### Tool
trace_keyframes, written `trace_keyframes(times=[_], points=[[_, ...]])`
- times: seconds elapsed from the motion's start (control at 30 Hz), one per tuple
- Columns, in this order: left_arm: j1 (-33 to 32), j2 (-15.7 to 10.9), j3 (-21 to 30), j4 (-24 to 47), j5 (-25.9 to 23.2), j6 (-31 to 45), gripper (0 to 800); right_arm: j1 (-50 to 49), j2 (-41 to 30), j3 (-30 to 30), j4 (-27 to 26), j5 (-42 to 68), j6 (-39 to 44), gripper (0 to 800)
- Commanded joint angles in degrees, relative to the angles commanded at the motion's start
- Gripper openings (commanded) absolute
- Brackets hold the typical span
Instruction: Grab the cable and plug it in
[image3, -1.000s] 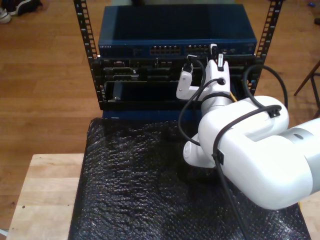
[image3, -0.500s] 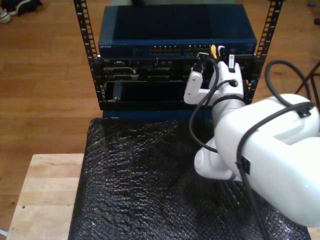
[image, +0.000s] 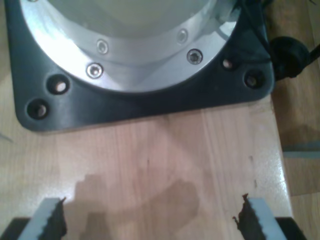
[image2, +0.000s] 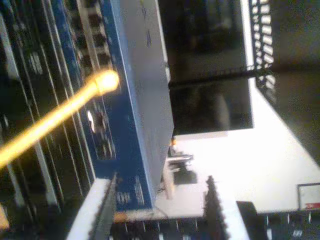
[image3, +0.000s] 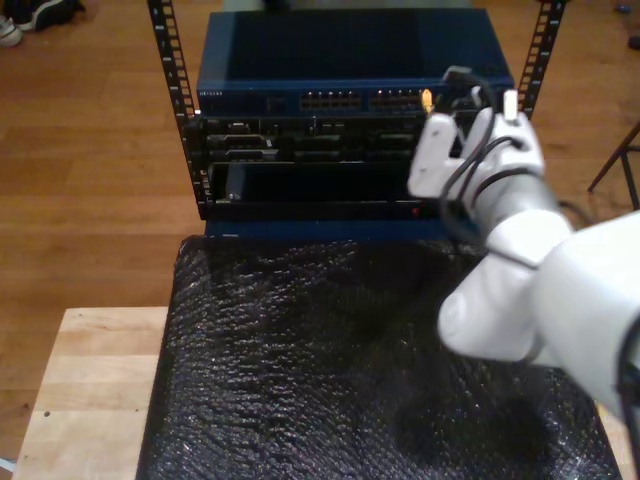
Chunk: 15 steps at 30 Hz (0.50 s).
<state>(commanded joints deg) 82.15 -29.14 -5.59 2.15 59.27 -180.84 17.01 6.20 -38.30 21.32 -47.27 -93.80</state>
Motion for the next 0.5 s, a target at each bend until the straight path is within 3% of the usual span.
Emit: trace_keyframes(times=[0.13,0.4,0.5], points=[[0.0,0.0,0.0,0.0,0.0,0.0,800,-4.0,-4.5,1.1,-4.0,11.3,0.0,639],[0.0,0.0,0.0,0.0,0.0,0.0,800,-12.3,-11.8,1.8,-13.5,30.7,0.0,792],[0.0,0.0,0.0,0.0,0.0,0.0,800,-14.8,-13.8,1.8,-15.5,34.6,0.0,798]])
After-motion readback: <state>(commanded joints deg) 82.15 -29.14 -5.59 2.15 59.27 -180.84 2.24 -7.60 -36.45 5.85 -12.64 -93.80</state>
